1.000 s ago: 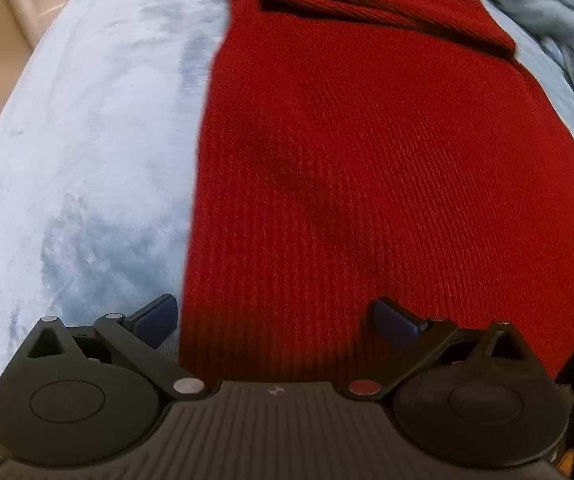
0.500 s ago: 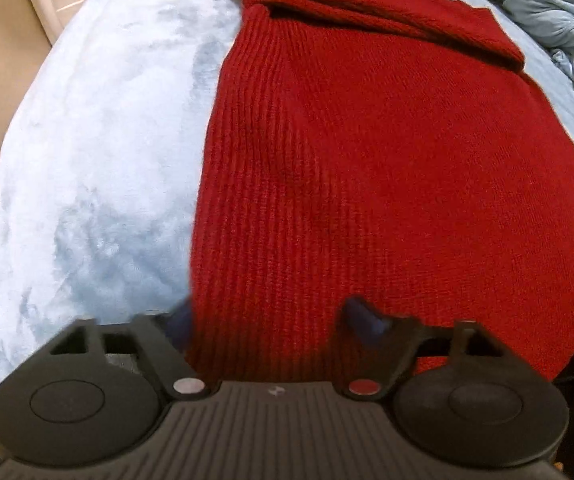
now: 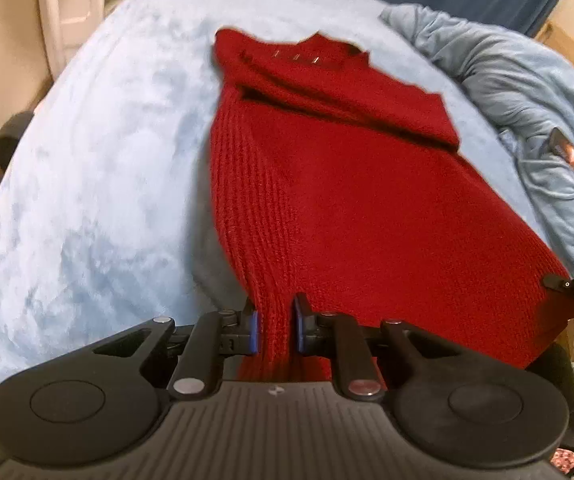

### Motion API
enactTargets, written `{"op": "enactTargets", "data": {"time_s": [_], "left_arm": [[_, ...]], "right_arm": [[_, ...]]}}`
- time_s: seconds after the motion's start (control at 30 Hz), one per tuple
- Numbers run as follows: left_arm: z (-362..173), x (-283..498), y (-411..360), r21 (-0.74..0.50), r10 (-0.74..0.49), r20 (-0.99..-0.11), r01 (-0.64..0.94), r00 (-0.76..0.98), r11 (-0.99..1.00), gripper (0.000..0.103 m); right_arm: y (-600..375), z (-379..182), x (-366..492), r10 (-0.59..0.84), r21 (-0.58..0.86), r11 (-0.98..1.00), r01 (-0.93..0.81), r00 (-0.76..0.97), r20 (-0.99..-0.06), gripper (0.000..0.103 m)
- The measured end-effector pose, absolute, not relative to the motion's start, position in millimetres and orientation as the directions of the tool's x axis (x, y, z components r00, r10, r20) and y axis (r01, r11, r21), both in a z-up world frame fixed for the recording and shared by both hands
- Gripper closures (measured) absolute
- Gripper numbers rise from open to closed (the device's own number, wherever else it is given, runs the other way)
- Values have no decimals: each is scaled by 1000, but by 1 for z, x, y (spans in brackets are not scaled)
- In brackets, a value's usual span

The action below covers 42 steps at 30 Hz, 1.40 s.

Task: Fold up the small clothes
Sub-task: 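Grasp the cardigan hem with both grippers, then lift the hem and fold it toward the collar with both grippers, then release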

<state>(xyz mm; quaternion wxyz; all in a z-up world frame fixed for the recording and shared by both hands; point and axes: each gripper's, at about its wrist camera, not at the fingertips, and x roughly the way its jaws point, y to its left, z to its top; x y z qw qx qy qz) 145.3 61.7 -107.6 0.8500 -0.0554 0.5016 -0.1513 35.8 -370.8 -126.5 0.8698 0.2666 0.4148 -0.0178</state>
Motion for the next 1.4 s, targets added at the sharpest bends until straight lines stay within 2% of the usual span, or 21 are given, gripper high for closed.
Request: {"op": "enactTargets", "data": {"time_s": [0.3, 0.5, 0.7, 0.87, 0.93, 1.0, 1.1, 1.13, 1.17, 1.2, 1.23, 1.27, 1.3, 1.37, 1.4], "left_arm": [[-86, 97, 65, -237, -325, -830, 241, 454, 941, 87], [-102, 49, 80, -262, -334, -854, 226, 398, 938, 87], [-117, 55, 91, -294, -339, -874, 177, 347, 939, 88], [-83, 114, 95, -376, -411, -832, 166, 372, 911, 89], [-66, 161, 92, -384, -423, -809, 178, 408, 906, 93], [-50, 224, 86, -351, -400, -790, 193, 464, 916, 93], [-54, 330, 82, -369, -373, -785, 109, 495, 923, 91], [-59, 360, 81, -367, -344, -790, 58, 506, 928, 89], [-65, 388, 82, -375, -324, -799, 2, 506, 927, 81], [-70, 412, 85, -378, -301, -814, -59, 497, 924, 70], [-70, 425, 87, -360, -252, -816, -116, 520, 926, 34], [-66, 431, 89, -330, -181, -800, -168, 572, 929, 4], [-62, 431, 92, -316, -141, -767, -178, 626, 932, 0], [-61, 430, 93, -290, -117, -700, -131, 704, 948, 0], [-68, 435, 92, -266, -125, -718, -104, 685, 958, 0]], "right_arm": [[-365, -100, -19, 218, 487, 842, 232, 679, -701, 86], [-364, -105, -76, 240, 502, 816, 285, 623, -744, 86], [-370, -105, -69, 257, 518, 783, 346, 579, -774, 86], [-384, -79, -4, 302, 536, 778, 327, 554, -776, 86], [-397, -67, 45, 307, 532, 788, 311, 550, -777, 86], [-414, -58, 108, 307, 547, 773, 322, 565, -766, 86], [-444, -59, 211, 222, 546, 707, 449, 593, -774, 81], [-452, -61, 240, 177, 536, 690, 486, 605, -777, 68], [-459, -62, 262, 126, 528, 679, 510, 627, -769, 43], [-464, -64, 276, 81, 525, 674, 521, 653, -753, 35], [-466, -66, 283, 56, 527, 678, 512, 678, -733, 33], [-467, -70, 285, 53, 530, 683, 502, 689, -722, 33], [-467, -76, 283, 65, 537, 691, 484, 698, -713, 33], [-463, -93, 273, 83, 539, 707, 458, 703, -706, 32], [-460, -104, 269, 82, 523, 721, 454, 694, -716, 32]]}}
